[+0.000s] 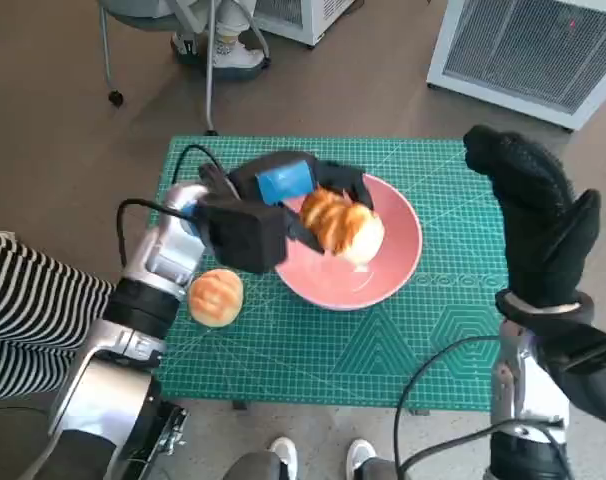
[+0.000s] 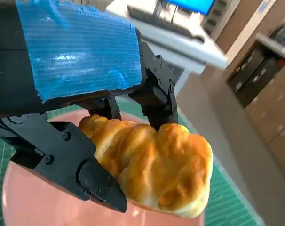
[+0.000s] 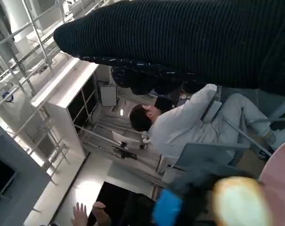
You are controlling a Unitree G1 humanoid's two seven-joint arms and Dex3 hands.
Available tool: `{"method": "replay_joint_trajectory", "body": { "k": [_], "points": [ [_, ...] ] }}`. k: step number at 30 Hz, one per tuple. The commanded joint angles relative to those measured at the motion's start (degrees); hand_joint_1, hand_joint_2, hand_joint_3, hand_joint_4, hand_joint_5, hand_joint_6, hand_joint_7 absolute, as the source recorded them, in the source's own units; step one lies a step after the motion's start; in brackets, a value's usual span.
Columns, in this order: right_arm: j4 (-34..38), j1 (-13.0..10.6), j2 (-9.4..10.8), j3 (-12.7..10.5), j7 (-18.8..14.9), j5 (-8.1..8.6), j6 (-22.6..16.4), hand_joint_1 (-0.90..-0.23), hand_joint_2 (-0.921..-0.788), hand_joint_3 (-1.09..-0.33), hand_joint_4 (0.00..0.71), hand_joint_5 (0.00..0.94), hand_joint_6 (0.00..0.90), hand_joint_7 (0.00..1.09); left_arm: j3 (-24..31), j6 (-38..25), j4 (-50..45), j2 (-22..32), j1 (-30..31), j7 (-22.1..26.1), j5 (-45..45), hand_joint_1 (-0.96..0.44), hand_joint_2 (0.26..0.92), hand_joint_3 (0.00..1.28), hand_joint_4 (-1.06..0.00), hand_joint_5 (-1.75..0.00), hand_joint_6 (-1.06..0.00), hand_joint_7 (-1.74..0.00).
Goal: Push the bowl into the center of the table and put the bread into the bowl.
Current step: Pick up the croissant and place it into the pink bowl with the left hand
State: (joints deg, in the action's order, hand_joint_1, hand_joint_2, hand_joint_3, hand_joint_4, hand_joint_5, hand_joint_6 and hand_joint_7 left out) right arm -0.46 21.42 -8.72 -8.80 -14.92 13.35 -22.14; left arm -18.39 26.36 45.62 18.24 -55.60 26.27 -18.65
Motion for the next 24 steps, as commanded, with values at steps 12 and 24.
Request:
{"method": "replay_joint_trajectory", "body": {
  "k": [12, 24],
  "points": [
    [-0.7, -2.1, 0.9, 0.2, 1.5, -0.4, 0.3, -0.71, -0.921, -0.73, 0.201, 0.0, 0.11, 0.39, -0.8, 0.9, 0.2, 1.1, -1.8, 5.1, -1.0, -0.07, 0.819, 0.03, -0.36, -0.09, -0.37, -0.18],
    [-1.0, -2.3, 1.4, 0.8, 2.0, -0.73, 0.3, -0.705, -0.921, -0.729, 0.198, 0.0, 0.107, 0.39, 4.5, 1.4, -11.6, 9.1, 3.1, 8.9, 2.7, -0.39, 0.789, 0.0, -0.09, 0.0, -0.25, 0.0]
  ]
}}
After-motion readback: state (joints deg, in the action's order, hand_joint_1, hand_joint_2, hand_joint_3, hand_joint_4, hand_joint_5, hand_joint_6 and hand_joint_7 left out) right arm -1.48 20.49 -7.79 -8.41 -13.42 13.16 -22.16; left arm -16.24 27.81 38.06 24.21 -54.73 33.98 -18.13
